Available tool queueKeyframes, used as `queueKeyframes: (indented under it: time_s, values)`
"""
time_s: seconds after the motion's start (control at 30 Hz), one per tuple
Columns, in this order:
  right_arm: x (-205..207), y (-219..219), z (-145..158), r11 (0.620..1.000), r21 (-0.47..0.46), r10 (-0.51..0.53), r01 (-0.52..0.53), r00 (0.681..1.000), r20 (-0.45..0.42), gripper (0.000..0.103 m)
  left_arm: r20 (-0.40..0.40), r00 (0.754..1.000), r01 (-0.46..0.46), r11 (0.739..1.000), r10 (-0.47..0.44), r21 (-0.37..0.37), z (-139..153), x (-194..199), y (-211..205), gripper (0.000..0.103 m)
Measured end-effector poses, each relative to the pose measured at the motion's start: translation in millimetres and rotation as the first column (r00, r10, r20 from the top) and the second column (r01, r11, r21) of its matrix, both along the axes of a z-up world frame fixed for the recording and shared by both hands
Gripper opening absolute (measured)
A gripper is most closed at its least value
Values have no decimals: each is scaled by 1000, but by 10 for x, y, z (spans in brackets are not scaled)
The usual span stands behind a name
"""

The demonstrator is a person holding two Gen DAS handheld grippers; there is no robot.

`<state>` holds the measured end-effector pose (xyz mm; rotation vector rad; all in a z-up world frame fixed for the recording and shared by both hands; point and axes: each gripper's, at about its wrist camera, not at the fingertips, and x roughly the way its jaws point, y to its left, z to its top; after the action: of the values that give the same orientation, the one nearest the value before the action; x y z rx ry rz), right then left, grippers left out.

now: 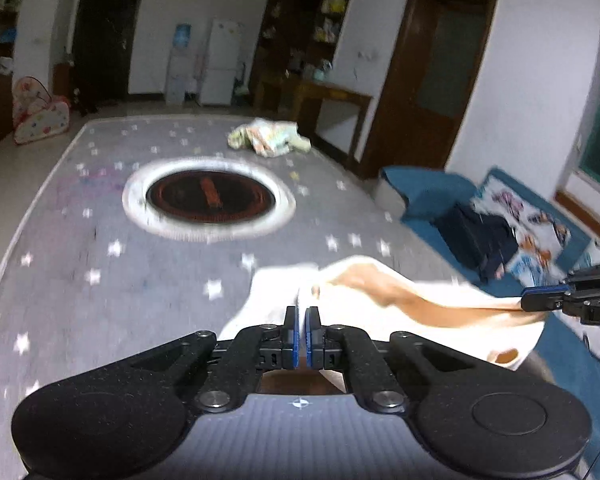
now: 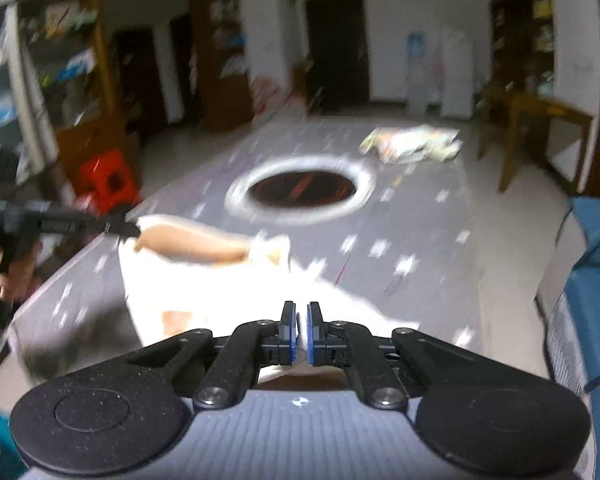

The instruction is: Fold clothes

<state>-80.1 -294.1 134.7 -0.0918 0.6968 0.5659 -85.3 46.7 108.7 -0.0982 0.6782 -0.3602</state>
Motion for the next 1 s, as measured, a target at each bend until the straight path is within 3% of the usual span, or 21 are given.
queueKeyframes:
  time_s: [0.1, 0.2, 0.33, 0.37, 0.47, 0.6, 0.7, 0.8, 0.87, 1.0]
  values:
    - [-124, 88, -37, 998, -29, 48, -49, 998, -36, 6, -54, 998, 33, 999, -33, 15, -148, -178, 58, 3]
    - [-76, 177, 31, 996, -39, 75, -75, 997, -13, 11, -90, 995, 41, 999, -38, 31, -241, -253, 130, 3]
    - [194, 403, -4, 994, -63, 94, -92, 995, 27, 36, -73, 996, 47, 998, -44, 39, -233, -223, 133, 6]
    - [260, 489, -50, 993, -69, 101, -99, 994, 30, 37, -62, 997, 51, 998, -48, 40, -218, -195, 113, 8]
    - [451, 758, -214, 988, -92, 128, -124, 991, 34, 37, -39, 998, 60, 997, -58, 56, -222, -41, -9, 15]
    - [693, 1070, -436, 981, -132, 149, -144, 988, 34, 38, -28, 998, 64, 994, -62, 86, -289, 206, -194, 33]
    - [842, 1211, -584, 976, -157, 152, -148, 988, 18, 38, -34, 996, 81, 993, -79, 83, -356, 420, -341, 39]
    - [935, 1265, -726, 973, -177, 145, -145, 989, -11, 34, -52, 996, 82, 992, -78, 94, -453, 605, -463, 40]
    - [965, 1233, -772, 976, -184, 116, -117, 993, -14, 12, -67, 995, 74, 992, -68, 105, -525, 725, -536, 40]
    - [944, 1045, -710, 984, -172, 58, -55, 998, 12, 4, -87, 995, 60, 994, -52, 97, -617, 864, -604, 38]
